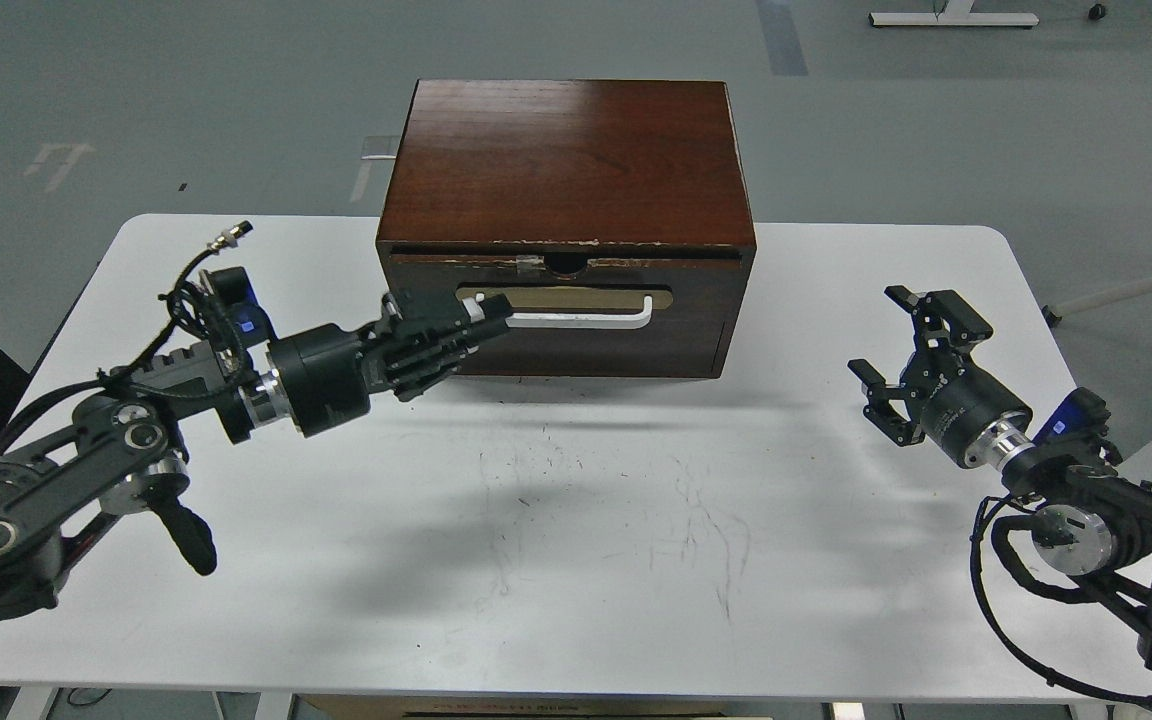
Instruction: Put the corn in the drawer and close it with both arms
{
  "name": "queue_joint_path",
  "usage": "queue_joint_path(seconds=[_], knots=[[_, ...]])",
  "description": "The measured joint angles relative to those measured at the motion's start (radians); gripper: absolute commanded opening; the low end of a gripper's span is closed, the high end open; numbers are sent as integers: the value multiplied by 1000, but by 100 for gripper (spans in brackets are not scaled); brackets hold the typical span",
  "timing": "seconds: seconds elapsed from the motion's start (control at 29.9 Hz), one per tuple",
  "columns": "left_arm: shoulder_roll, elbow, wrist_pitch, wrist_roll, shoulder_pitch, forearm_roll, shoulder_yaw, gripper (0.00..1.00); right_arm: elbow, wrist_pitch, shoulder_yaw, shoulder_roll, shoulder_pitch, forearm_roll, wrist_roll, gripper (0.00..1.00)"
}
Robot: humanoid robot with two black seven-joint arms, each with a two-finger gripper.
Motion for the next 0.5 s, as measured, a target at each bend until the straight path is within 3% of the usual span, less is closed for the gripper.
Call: queue_joint_path(seconds=[0.23, 0.5], knots=[[70, 27, 0, -29, 33, -237, -88, 100, -4, -6, 48, 11, 3, 0, 0, 100], [75, 169, 0, -43, 156, -370, -97, 100, -9, -12, 54, 30, 3, 0, 0, 100]])
